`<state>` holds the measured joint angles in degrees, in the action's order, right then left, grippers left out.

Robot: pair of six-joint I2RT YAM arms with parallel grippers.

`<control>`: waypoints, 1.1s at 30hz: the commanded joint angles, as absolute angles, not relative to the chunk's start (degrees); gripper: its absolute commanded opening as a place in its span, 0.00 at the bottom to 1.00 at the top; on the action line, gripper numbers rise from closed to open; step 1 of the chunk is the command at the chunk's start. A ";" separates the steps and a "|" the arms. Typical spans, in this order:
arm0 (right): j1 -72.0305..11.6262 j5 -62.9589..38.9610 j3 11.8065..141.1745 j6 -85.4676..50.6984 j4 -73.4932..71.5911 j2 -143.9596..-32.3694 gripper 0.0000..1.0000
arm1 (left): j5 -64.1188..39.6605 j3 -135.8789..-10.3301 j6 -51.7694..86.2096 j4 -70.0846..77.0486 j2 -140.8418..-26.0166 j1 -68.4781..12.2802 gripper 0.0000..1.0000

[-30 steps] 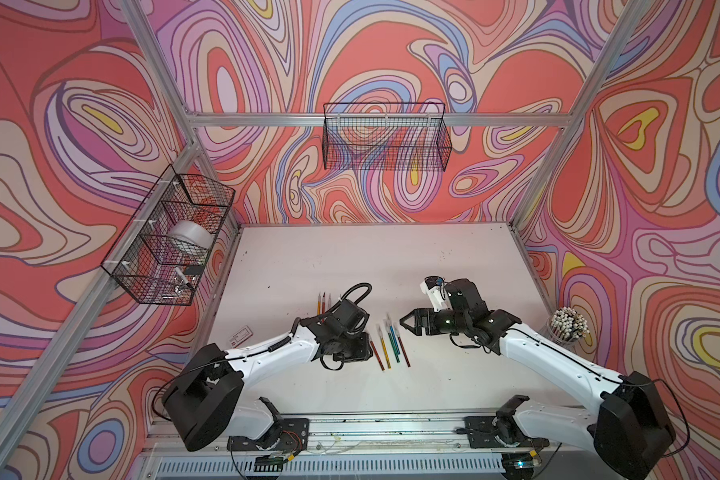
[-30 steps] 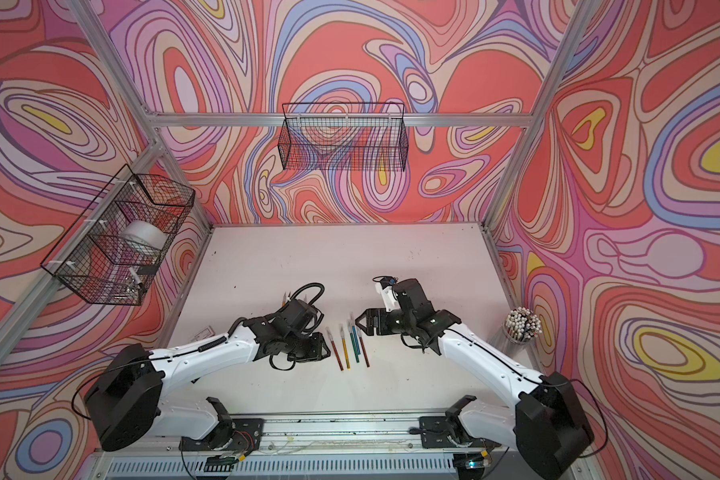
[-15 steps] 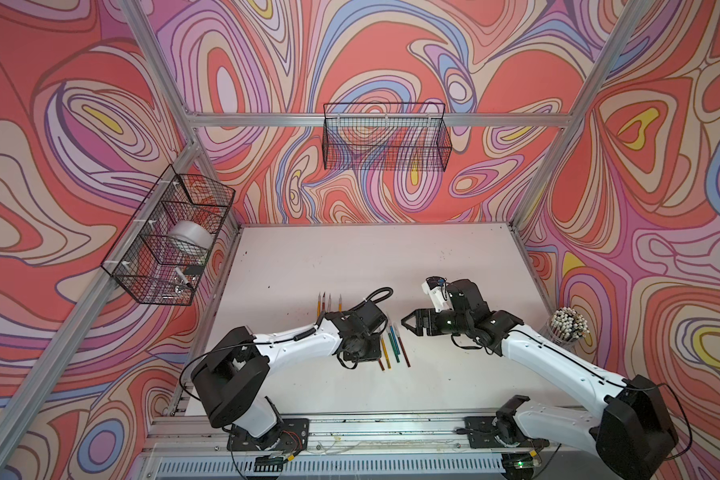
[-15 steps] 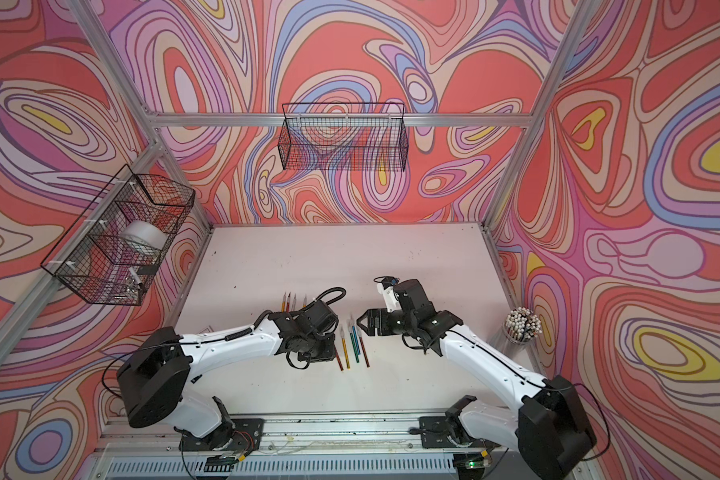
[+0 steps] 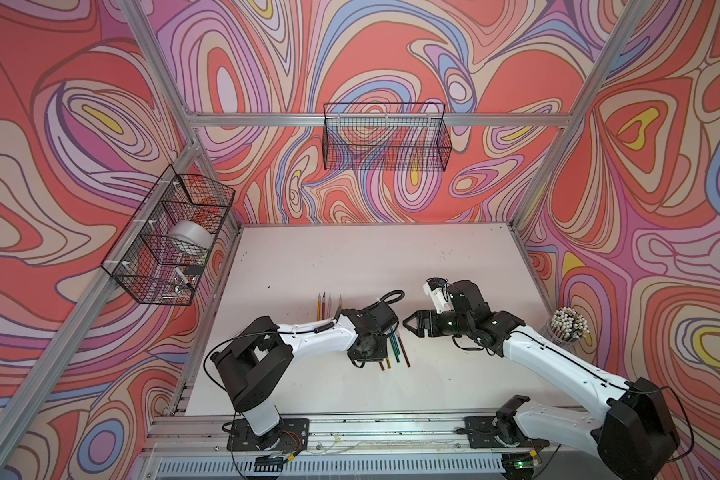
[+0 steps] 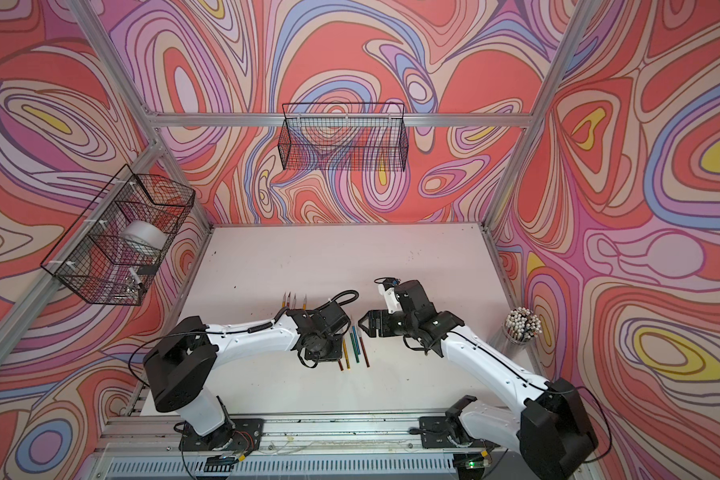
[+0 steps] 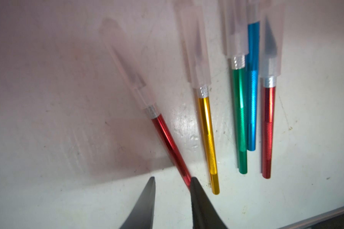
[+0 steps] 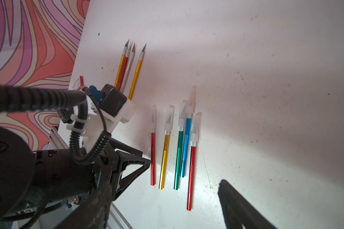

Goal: Remove protective caps from carving knives
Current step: Pick up the carving knife from the center of the board.

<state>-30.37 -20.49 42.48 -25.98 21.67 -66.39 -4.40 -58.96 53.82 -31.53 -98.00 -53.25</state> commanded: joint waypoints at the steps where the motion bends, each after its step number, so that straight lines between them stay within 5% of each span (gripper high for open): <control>1: -30.72 -19.25 42.66 -24.93 22.94 -65.13 0.86 | -3.03 -60.32 54.16 -33.91 -99.28 -53.83 0.32; 33: -30.70 -18.63 42.10 -25.74 22.50 -65.21 0.86 | 6.56 -58.10 47.37 -46.73 -99.72 -54.21 0.14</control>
